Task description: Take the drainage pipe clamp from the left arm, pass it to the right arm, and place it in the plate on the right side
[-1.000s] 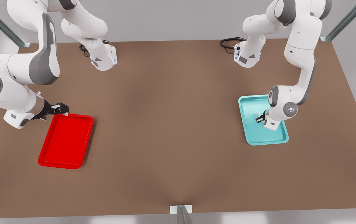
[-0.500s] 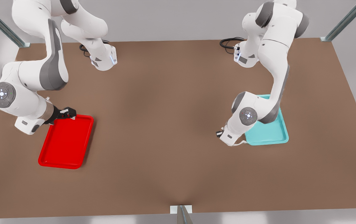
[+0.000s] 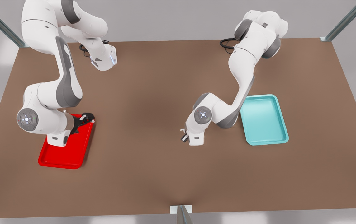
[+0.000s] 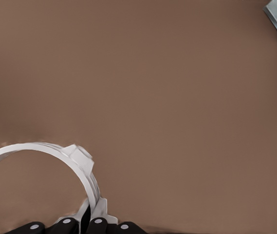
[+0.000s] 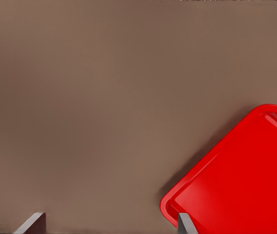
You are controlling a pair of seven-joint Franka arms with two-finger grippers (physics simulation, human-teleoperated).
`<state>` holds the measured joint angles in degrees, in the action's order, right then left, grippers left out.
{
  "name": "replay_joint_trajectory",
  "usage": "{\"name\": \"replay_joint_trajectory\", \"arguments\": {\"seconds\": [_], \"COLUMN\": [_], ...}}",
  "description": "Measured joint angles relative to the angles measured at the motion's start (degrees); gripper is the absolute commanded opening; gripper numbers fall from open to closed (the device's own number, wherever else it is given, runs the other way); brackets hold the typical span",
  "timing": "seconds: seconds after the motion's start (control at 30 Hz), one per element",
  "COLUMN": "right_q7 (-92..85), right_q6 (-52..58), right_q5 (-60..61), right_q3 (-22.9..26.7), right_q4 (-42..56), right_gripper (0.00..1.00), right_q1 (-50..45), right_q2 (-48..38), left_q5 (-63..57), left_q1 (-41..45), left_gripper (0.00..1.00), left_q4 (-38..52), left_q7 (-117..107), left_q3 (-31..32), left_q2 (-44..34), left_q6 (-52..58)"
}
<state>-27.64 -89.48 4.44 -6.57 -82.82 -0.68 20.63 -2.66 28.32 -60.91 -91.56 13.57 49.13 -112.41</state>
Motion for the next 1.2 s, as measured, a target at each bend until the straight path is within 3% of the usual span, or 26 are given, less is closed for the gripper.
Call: {"name": "replay_joint_trajectory", "arguments": {"seconds": [0.3,0.67,1.2], "right_q7": [-12.4,-3.8,8.0], "right_q6": [-0.8,-10.7,-28.1], "right_q5": [4.9,4.6,3.9], "right_q3": [0.3,0.1,-0.2], "right_q4": [5.3,6.0,-5.7], "right_gripper": [1.0,1.0,1.0], "right_q1": [2.7,-14.0,-23.4], "right_q2": [3.6,8.6,7.4], "left_q5": [-1.1,-1.1,-1.2], "left_q1": [1.9,3.6,5.1], "left_gripper": [0.21,0.21,0.21], "left_q4": [4.2,5.0,6.7], "left_q7": [-43.6,-74.0,-74.4], "left_q3": [-0.2,0.5,-1.8], "left_q2": [3.9,4.2,5.0], "left_q6": [-2.3,-3.1,-3.7]}}
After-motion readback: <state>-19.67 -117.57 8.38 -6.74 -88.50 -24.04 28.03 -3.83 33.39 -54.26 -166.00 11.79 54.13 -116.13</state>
